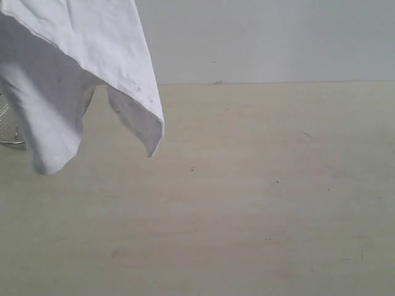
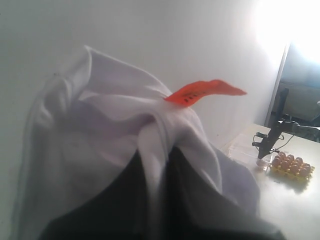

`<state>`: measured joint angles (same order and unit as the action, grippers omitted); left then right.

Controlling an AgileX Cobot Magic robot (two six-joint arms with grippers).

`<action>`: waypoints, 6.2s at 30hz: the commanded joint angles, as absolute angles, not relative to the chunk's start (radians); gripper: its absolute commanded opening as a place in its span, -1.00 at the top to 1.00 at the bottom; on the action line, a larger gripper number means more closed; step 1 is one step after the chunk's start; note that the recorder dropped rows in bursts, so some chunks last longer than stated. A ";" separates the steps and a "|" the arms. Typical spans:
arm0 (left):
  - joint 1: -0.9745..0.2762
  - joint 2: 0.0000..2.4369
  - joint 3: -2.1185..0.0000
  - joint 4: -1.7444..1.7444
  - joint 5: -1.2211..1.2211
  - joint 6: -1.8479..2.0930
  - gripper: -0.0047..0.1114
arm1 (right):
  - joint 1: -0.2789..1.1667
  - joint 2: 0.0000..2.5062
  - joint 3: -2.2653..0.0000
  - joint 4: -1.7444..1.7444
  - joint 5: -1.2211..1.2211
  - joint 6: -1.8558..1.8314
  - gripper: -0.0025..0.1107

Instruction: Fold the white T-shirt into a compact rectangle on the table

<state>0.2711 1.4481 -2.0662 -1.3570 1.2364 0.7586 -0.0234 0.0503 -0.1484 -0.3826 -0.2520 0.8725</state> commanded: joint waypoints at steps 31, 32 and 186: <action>0.080 1.535 -2.068 -1.368 1.197 0.760 0.84 | 0.312 1.134 -1.041 -1.064 -0.459 1.195 0.88; 0.067 1.540 -2.068 -1.368 1.174 0.760 0.84 | 0.323 1.147 -1.062 -1.076 -0.459 1.195 0.79; -0.095 1.909 -1.954 -0.900 1.075 0.994 0.84 | 0.004 1.897 -1.128 -1.097 -1.100 0.988 -0.27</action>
